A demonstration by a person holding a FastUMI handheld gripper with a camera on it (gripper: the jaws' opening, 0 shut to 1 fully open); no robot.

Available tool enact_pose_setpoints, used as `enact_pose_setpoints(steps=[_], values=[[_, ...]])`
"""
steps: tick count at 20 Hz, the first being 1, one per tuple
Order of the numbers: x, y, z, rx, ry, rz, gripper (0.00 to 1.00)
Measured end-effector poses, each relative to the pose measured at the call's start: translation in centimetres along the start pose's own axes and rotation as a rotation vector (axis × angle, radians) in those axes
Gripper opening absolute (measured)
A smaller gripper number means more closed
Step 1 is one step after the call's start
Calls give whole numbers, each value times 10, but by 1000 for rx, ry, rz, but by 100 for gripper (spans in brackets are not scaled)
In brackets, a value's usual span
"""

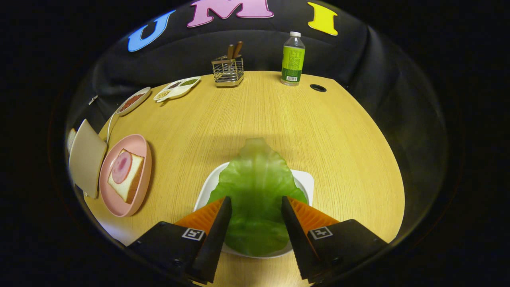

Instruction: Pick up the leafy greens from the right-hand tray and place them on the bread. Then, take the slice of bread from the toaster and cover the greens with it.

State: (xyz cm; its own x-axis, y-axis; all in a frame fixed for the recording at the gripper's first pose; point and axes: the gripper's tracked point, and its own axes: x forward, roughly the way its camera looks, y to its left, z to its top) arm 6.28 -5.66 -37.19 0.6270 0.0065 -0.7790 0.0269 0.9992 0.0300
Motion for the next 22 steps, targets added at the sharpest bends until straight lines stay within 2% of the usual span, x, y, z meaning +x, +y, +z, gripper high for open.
enact_pose_setpoints(steps=[3,6,7,8,9,11,12,14,22], values=[[-1,4,0,-10,19,16,71],[-1,6,0,-22,24,15,38],[1,5,0,-20,28,16,34],[1,5,0,-20,27,16,20],[3,6,0,-19,28,19,16],[2,5,0,-9,38,32,12],[1,4,0,4,45,42,7],[1,4,1,30,51,53,6],[-39,13,34,14,-27,67,6]])
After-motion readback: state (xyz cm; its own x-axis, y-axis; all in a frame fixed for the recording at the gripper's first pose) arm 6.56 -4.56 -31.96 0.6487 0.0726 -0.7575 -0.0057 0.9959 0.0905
